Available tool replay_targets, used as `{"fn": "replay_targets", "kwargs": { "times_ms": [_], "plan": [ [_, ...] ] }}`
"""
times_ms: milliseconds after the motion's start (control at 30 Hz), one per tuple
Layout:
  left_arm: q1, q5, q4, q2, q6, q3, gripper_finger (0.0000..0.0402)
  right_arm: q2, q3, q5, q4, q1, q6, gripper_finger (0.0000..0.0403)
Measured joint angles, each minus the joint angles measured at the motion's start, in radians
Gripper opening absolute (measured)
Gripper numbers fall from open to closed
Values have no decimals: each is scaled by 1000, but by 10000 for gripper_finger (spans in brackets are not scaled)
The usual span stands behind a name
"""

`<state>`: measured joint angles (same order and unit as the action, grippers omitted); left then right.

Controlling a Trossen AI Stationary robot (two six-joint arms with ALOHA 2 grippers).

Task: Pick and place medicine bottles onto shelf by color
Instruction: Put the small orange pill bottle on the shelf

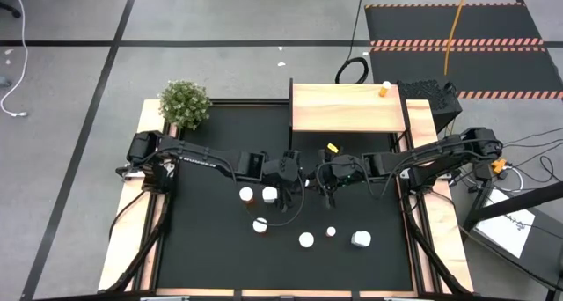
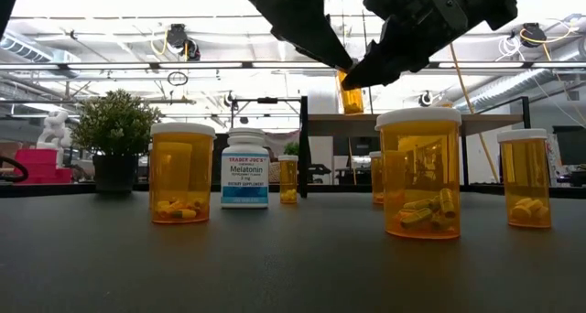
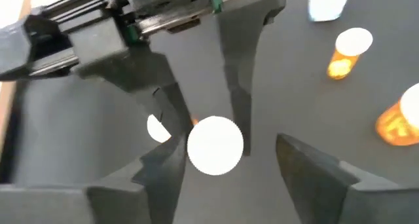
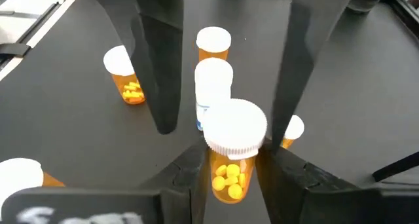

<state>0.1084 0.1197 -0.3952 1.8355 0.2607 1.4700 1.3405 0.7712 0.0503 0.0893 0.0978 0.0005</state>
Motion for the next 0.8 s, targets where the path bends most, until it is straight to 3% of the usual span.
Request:
{"fn": "replay_targets", "kwargs": {
  "times_ms": [133, 267, 433, 800],
  "plan": [
    [12, 100, -38, -34, -8, -1, 274, -17, 0, 0, -7, 0, -1, 109],
    [10, 115, -77, -83, -55, 0, 286, -44, 0, 0, -35, 0, -1, 109],
    [4, 114, -77, -81, -102, -1, 278, -103, 0, 1, -78, 0, 18, 109],
    [-6, 108, 109, -10, -152, -25, 253, -223, 0, 4, -69, 0, 92, 109]
  ]
}}
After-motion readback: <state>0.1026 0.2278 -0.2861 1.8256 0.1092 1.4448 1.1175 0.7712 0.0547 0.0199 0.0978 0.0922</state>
